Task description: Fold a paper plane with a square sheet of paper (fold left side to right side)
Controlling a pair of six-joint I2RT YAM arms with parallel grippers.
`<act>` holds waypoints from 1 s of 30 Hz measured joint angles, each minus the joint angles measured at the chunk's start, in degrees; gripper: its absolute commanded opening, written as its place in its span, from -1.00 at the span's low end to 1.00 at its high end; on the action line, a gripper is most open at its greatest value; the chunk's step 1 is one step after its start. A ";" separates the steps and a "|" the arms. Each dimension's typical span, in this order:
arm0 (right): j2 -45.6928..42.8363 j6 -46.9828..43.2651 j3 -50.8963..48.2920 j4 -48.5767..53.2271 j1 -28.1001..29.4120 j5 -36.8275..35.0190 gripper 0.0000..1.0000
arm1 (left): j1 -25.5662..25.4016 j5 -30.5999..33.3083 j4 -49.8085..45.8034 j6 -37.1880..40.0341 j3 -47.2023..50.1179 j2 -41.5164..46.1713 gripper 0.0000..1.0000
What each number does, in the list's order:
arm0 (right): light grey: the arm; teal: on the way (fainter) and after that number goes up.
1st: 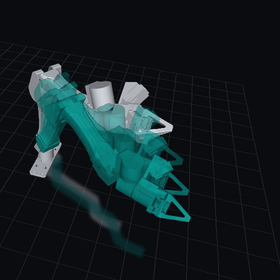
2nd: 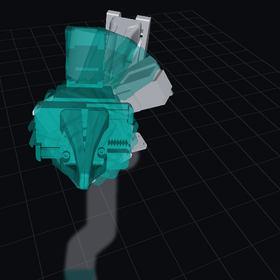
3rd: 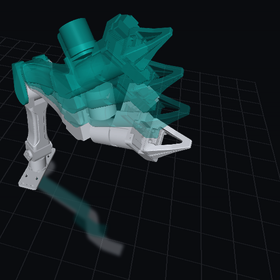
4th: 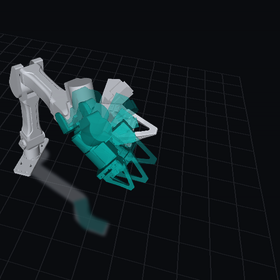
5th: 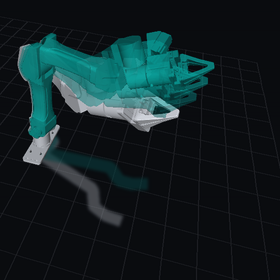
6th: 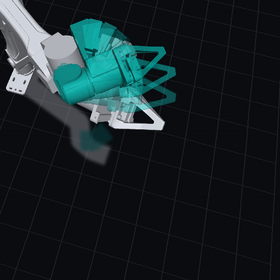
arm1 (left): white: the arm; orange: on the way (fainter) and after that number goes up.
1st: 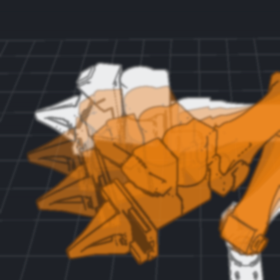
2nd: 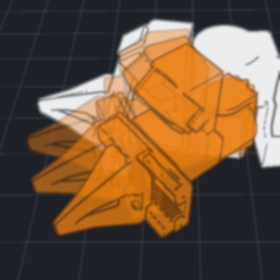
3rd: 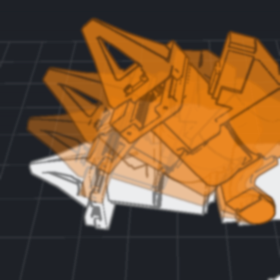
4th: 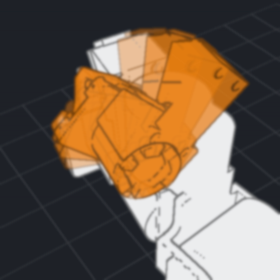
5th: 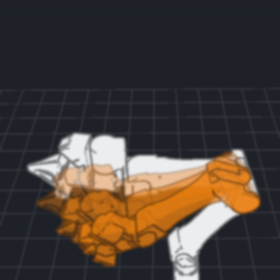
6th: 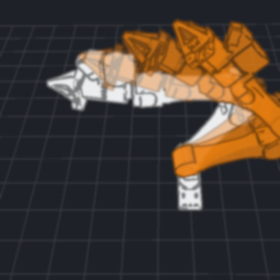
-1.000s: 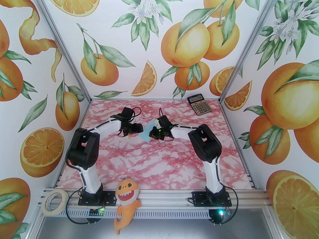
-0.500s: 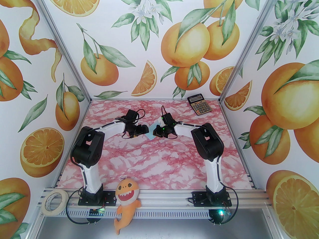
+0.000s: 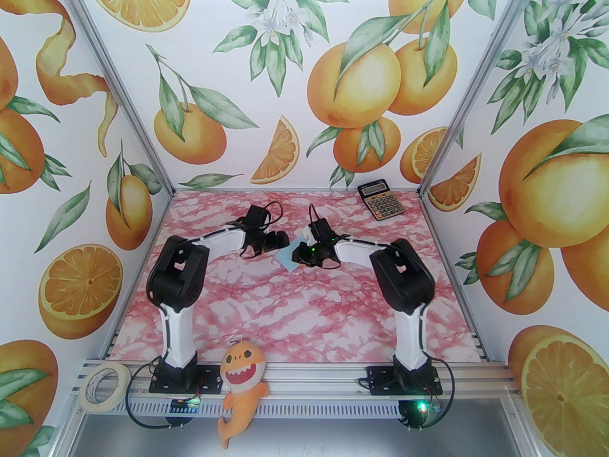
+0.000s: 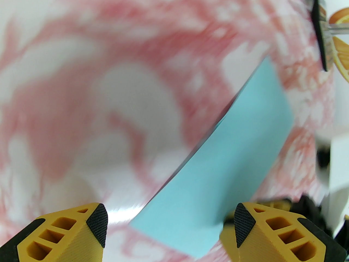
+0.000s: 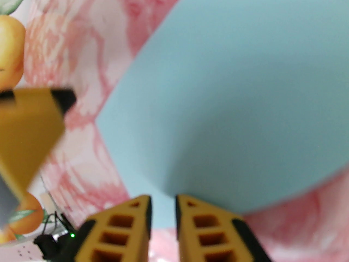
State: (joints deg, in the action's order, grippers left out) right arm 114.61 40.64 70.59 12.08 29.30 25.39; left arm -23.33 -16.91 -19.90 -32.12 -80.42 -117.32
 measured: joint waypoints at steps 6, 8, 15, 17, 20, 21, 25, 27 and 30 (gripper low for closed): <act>-4.20 1.38 -2.75 -0.04 -3.19 -2.34 -0.39 | -0.55 -2.43 1.66 1.81 -1.84 -2.78 0.58; -4.15 1.36 -2.86 0.28 -5.09 -3.02 -0.38 | -1.25 -2.86 2.01 2.43 -0.74 -2.99 0.57; -0.42 0.59 -0.74 1.38 -9.01 -3.41 -0.34 | -2.36 -3.63 7.82 2.08 5.44 -0.09 0.57; 1.73 0.13 1.44 2.43 -9.03 -3.32 -0.34 | -3.15 -3.85 8.85 1.55 8.33 1.79 0.57; 2.97 -0.31 4.04 3.28 -9.16 -2.84 -0.35 | -4.68 -4.28 8.81 0.46 12.15 4.70 0.57; 3.56 -0.50 4.79 3.23 -9.09 -2.69 -0.34 | -5.20 -4.35 8.72 0.11 13.09 5.49 0.57; 5.62 -1.22 7.54 4.42 -8.72 -2.05 -0.34 | -6.82 -4.85 8.26 -1.84 16.65 8.37 0.58; 6.08 -1.62 8.72 4.63 -8.55 -1.97 -0.34 | -7.21 -4.96 7.45 -2.32 17.49 9.29 0.59; 6.14 -2.21 9.03 4.92 -7.50 -1.95 -0.37 | -7.17 -4.70 6.27 -2.75 17.66 9.86 0.60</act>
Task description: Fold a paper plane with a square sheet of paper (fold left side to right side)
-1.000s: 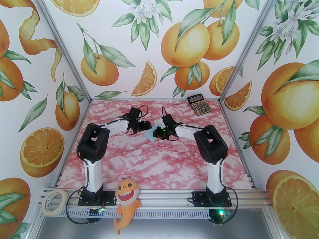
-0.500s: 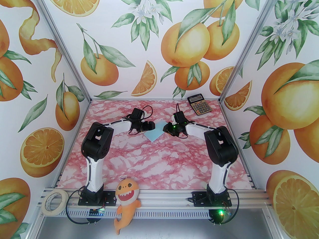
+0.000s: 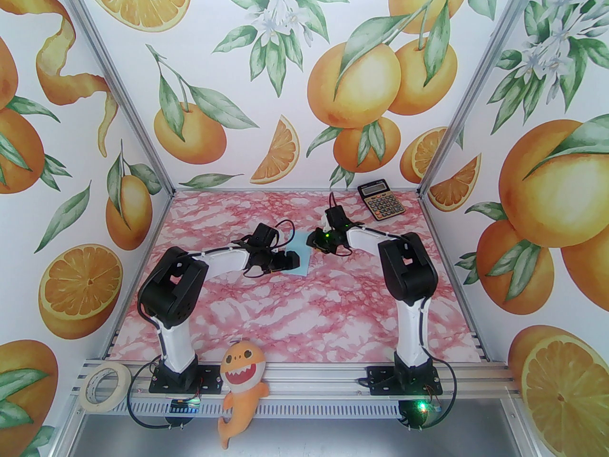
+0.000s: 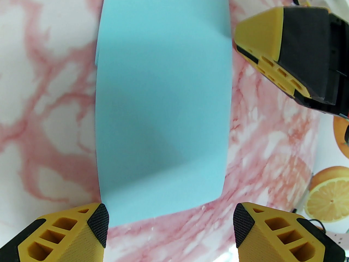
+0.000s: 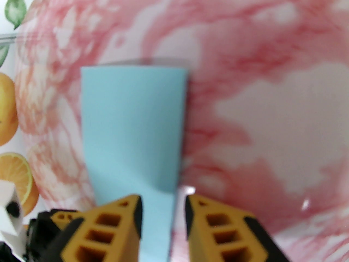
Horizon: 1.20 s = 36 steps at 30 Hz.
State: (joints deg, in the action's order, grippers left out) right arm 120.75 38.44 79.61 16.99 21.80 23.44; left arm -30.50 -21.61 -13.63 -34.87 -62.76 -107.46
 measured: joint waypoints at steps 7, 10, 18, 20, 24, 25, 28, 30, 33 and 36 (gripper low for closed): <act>-4.57 -0.31 -6.05 0.31 2.84 -0.07 -0.55 | 0.87 0.90 -1.11 -2.75 0.46 1.29 0.61; -6.71 0.09 -7.98 0.22 3.82 -0.13 -0.61 | 0.87 1.07 -1.18 -3.82 0.66 1.31 0.61; -8.46 2.38 -10.01 -2.05 4.44 0.79 -0.94 | 0.98 1.73 -1.40 -5.09 0.68 1.31 0.63; -7.85 2.47 -10.01 -2.99 4.44 1.01 -1.00 | 0.98 1.81 -1.66 -5.42 0.68 1.31 0.64; -5.70 2.43 -10.01 -3.58 4.44 0.98 -1.00 | 0.98 1.92 -1.84 -5.73 0.68 1.25 0.64; -5.05 2.43 -10.01 -3.56 4.44 0.96 -1.00 | 0.98 1.92 -1.84 -5.73 0.66 1.20 0.64; -4.72 2.19 -9.97 -3.93 4.44 1.09 -1.00 | 0.96 1.86 -1.81 -5.97 0.63 1.03 0.64; -4.70 1.97 -9.97 -3.96 4.44 1.07 -1.00 | 0.98 1.68 -1.88 -6.38 0.39 0.90 0.64; -4.70 1.66 -10.01 -3.98 4.44 1.03 -1.00 | 0.98 1.51 -2.05 -6.82 0.07 0.57 0.64; -4.70 1.46 -10.23 -4.28 4.44 1.03 -1.00 | 1.09 1.09 -2.62 -7.15 -0.61 0.11 0.64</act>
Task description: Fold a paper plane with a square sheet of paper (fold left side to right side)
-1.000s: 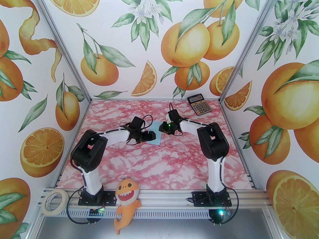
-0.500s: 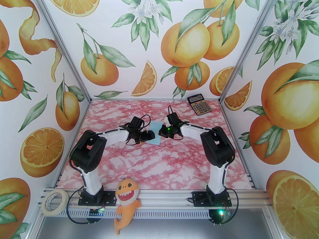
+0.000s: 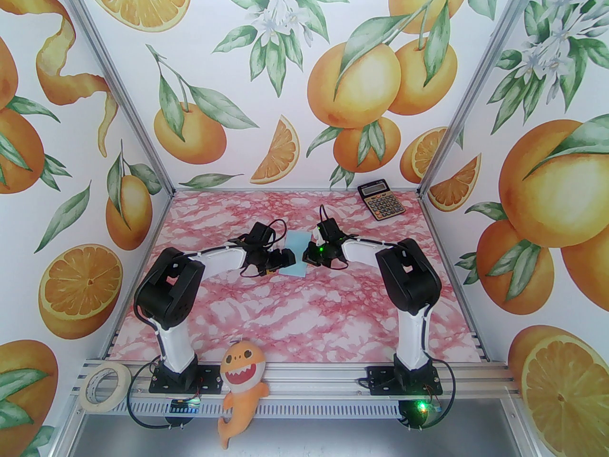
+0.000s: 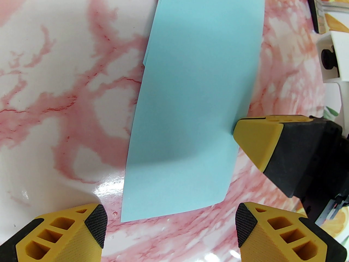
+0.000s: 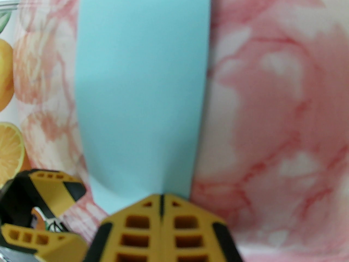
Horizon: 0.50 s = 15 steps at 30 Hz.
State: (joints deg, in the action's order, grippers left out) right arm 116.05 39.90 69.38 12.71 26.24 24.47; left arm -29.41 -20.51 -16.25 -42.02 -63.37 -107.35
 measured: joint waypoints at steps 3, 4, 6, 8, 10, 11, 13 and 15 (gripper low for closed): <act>0.00 -0.15 -0.20 -0.48 0.00 0.02 -1.00 | 0.04 -0.39 -0.61 0.00 -0.66 -0.42 0.64; 0.00 -0.13 -0.24 -0.55 0.00 0.02 -1.00 | 0.07 -0.57 -0.79 -0.04 -1.01 -0.66 0.64; 0.00 -0.15 -0.31 -0.81 0.00 0.04 -1.00 | 0.04 -0.72 -1.03 -0.02 -1.25 -0.81 0.64; 0.00 -0.15 -0.37 -0.94 0.00 0.04 -1.00 | 0.04 -1.01 -1.07 -0.04 -1.44 -1.05 0.64; 0.00 -0.15 -0.44 -1.05 0.00 0.07 -1.00 | 0.04 -1.88 -1.01 -0.11 -2.14 -1.64 0.64; -0.02 -0.13 -0.48 -1.14 0.00 0.11 -1.00 | 0.07 -2.29 -0.98 -0.22 -2.47 -1.95 0.64; -0.02 -0.13 -0.70 -1.57 0.00 0.17 -1.00 | 0.04 -3.02 -0.87 -0.28 -2.89 -2.34 0.64; -0.04 -0.13 -0.94 -2.10 0.00 0.20 -1.00 | 0.04 -3.56 -0.66 -0.24 -3.21 -2.64 0.64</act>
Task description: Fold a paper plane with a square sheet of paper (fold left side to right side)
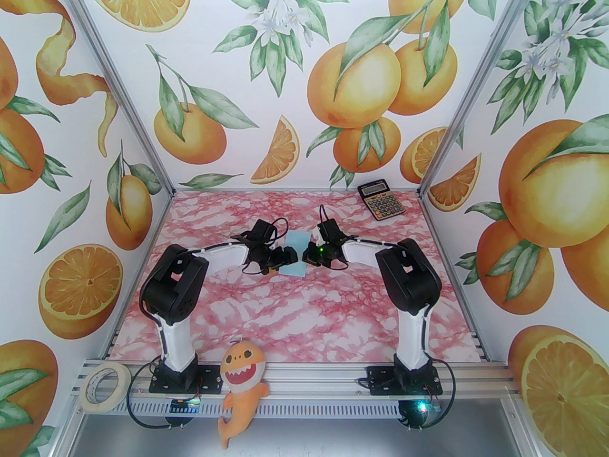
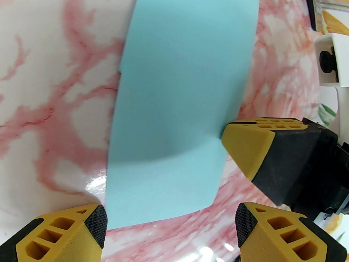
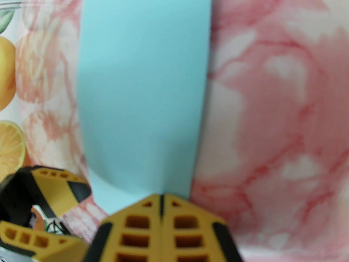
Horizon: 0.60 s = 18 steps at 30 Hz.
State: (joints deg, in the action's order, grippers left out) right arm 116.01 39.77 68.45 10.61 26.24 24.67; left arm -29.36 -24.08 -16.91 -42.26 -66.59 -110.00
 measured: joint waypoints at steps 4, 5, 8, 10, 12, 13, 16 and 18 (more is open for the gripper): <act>-0.09 0.02 -0.26 -0.39 0.00 0.00 -1.00 | -0.07 -0.90 0.09 0.02 -0.61 -0.63 0.64; -0.09 0.02 -0.28 -0.42 0.00 0.00 -1.00 | -0.07 -1.09 0.13 0.00 -0.79 -0.74 0.65; -0.11 0.02 -0.37 -0.57 0.00 0.02 -1.00 | -0.07 -1.64 0.35 0.02 -1.07 -1.05 0.66; -0.13 0.02 -0.37 -0.59 0.00 0.00 -1.00 | -0.07 -2.01 0.68 -0.26 -1.07 -1.09 0.66; -0.13 0.02 -0.39 -0.59 0.00 0.00 -1.00 | -0.20 -2.95 2.16 -0.70 -1.07 -1.51 0.66; -0.13 0.02 -0.42 -0.61 0.00 0.02 -1.00 | -0.31 -2.99 2.51 -0.94 -1.07 -1.64 0.67; -0.24 -0.15 -0.70 -0.81 -0.28 0.44 -1.00 | -0.66 -4.44 6.34 -1.66 -1.01 -2.51 0.67; -0.24 -0.15 -0.79 -0.98 -0.44 0.83 -1.00 | -0.66 -4.87 7.28 -2.36 -0.98 -2.78 0.67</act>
State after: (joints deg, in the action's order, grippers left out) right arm 115.77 39.62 67.66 9.63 25.80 25.50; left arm -30.02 -28.95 -9.63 -44.62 -67.57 -112.77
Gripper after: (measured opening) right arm 0.047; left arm 0.834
